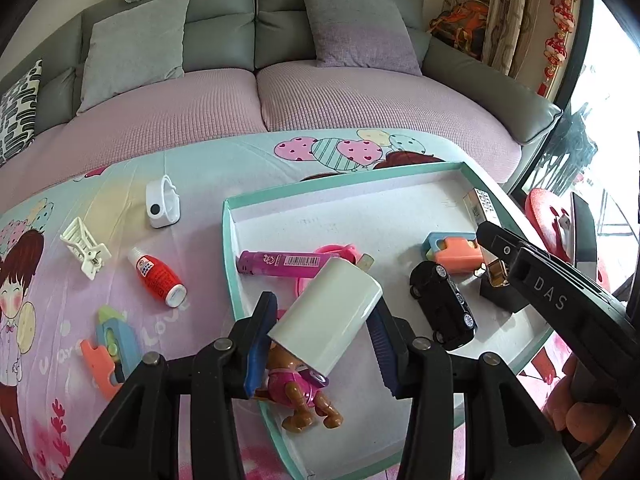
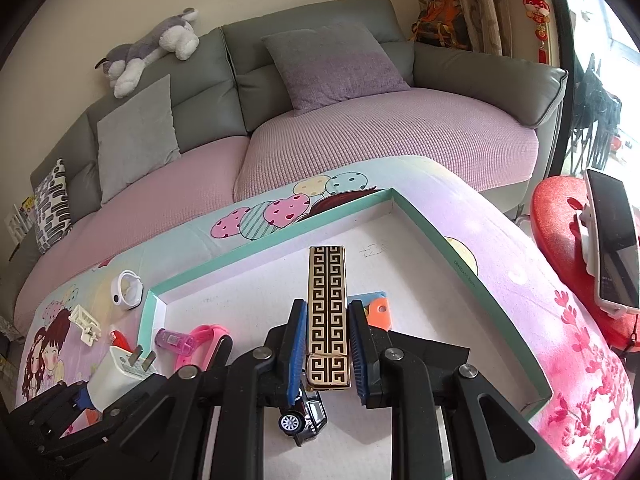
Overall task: Organize rigid objects
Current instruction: 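Carry the patterned box and white charger block over the teal tray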
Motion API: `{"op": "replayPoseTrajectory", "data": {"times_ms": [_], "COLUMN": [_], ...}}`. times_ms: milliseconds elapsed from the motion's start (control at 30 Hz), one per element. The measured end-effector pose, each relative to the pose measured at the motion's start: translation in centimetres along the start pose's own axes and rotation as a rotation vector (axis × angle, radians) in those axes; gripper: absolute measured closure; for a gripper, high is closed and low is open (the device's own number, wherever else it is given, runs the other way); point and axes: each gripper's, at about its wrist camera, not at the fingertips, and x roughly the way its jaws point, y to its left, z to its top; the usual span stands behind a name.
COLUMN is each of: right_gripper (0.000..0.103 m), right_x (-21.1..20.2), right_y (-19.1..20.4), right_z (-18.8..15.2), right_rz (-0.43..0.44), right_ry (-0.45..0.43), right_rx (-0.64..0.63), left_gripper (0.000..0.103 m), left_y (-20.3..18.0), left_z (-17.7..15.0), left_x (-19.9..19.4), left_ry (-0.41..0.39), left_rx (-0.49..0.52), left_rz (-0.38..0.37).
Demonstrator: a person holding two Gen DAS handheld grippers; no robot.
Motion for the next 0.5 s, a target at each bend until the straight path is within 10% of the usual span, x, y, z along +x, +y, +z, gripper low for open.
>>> {"op": "replayPoseTrajectory", "data": {"times_ms": [500], "right_gripper": [0.081], "right_x": [1.0], "right_y": [0.0], "right_z": [-0.4], "right_rz": [-0.01], "right_ry": [0.037], "right_rx": [-0.025], "left_gripper": [0.055], "left_y": [-1.0], "left_z": [-0.3], "left_x": [1.1], "left_ry": [0.023], "left_rx": [0.018], "left_rz": [0.023]}}
